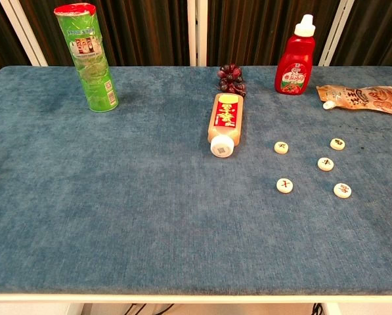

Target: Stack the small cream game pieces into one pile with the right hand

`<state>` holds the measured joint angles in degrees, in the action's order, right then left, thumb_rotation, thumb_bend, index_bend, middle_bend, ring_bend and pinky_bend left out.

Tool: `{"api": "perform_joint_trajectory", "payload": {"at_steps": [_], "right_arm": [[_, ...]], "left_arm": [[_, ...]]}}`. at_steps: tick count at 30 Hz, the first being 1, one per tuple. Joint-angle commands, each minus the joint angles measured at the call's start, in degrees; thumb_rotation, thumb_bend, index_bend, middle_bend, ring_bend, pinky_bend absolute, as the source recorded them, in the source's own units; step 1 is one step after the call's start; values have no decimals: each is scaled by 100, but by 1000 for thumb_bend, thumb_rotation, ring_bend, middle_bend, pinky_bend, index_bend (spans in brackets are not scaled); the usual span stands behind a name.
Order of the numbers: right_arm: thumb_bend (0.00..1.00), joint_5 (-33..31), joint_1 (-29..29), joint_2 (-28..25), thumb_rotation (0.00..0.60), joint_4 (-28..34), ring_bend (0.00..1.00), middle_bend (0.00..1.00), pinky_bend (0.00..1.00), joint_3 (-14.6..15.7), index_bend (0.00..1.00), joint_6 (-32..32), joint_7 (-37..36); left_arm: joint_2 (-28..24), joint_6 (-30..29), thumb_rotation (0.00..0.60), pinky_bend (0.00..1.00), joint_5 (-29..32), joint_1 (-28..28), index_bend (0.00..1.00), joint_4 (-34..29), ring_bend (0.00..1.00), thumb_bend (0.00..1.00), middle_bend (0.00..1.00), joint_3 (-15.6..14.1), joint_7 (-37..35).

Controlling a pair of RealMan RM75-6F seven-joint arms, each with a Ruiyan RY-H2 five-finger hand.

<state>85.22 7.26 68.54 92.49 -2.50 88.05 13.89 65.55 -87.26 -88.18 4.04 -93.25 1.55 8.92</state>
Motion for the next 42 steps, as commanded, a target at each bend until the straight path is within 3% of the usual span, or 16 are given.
{"api": "perform_joint_trajectory", "payload": {"at_steps": [1, 11, 18, 25, 34, 42], "right_arm": [[210, 13, -14, 2, 600, -4, 0, 0, 0, 8, 0, -14, -8], [209, 169, 78, -82, 600, 186, 0, 0, 0, 102, 0, -360, 103], [210, 74, 640, 6, 600, 540, 0, 0, 0, 179, 67, -1519, 816], [215, -41, 1194, 725, 600, 327, 0, 0, 0, 88, 136, -2321, 1485], [234, -342, 1641, 1881, 600, -813, 0, 0, 0, -100, 246, -2826, 1163], [261, -331, 1867, 2326, 600, -1211, 0, 0, 0, -96, 284, -3007, 838]], "left_arm": [[10, 9, 600, 0, 1, 1, 0, 11, 0, 92, 0, -7, 2], [-35, -36, 600, 0, -62, -57, 0, -102, 0, 93, 0, -83, 66], [72, 27, 600, 0, -26, -42, 0, -19, 0, 93, 0, -86, -11], [108, -45, 600, 0, -88, -91, 0, 31, 0, 93, 0, -129, -67], [44, -23, 600, 0, -14, -131, 0, -8, 0, 93, 0, -142, -45], [-40, 78, 600, 0, 164, -152, 0, -152, 0, 93, 0, -136, 68]]}}
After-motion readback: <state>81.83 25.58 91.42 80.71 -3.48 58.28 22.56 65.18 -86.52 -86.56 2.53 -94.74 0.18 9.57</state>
